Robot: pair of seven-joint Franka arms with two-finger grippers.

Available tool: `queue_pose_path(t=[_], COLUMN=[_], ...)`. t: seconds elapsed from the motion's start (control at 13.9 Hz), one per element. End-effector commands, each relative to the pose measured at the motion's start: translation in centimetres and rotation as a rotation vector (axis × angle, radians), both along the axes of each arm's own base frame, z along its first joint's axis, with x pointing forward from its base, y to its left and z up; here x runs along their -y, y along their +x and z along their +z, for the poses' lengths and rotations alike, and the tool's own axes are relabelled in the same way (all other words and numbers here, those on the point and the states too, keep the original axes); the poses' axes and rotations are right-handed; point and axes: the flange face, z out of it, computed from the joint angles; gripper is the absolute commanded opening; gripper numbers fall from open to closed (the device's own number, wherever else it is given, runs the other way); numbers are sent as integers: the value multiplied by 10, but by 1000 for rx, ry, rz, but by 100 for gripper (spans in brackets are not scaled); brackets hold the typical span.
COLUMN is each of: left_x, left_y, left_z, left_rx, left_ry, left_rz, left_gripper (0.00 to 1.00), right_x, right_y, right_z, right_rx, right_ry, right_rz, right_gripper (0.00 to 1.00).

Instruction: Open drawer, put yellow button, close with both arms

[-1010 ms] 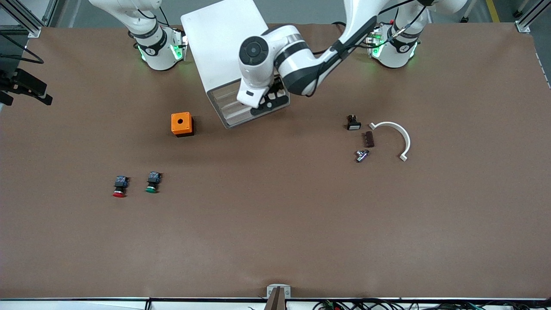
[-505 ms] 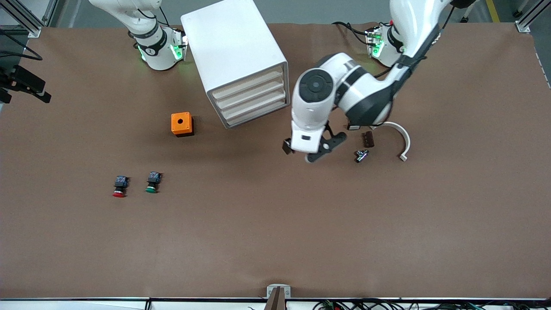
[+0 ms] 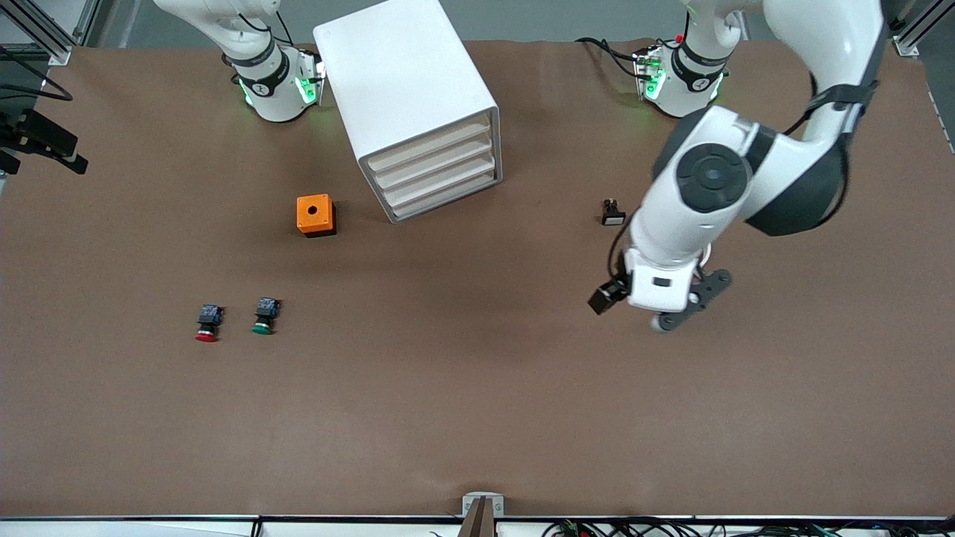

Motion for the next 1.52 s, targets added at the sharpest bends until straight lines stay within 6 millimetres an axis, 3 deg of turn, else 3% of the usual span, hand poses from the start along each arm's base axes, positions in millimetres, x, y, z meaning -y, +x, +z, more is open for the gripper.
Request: queue_pose_path(t=[0.0,0.14,0.29,0.87,1.23,1.44], left_x=[-37,-66,-83,-115,-180,-208], left_y=[-1,2,2,-23,-51,-68], left_z=[26,47,58,115,164,178], left_rx=[2,21,22,26,-17,-22], left_ry=[56,69,83,142,59,42], left_rz=[-60,-88,-121,-236,-338,-467], left_gripper=[100,100,100,100,100,100], right_x=[0,-3,-6,-7,-8,-8], right_y=[-11,-11,-11,-11,-11,-10], right_z=[2,2,2,2,2,2], right_rx=[16,14,13,16,16,15], right_ry=[4,5,5,6,6,6], right_rz=[-4,-14,-43,-39,-37,-36], right_gripper=[100,100,100,100,100,100])
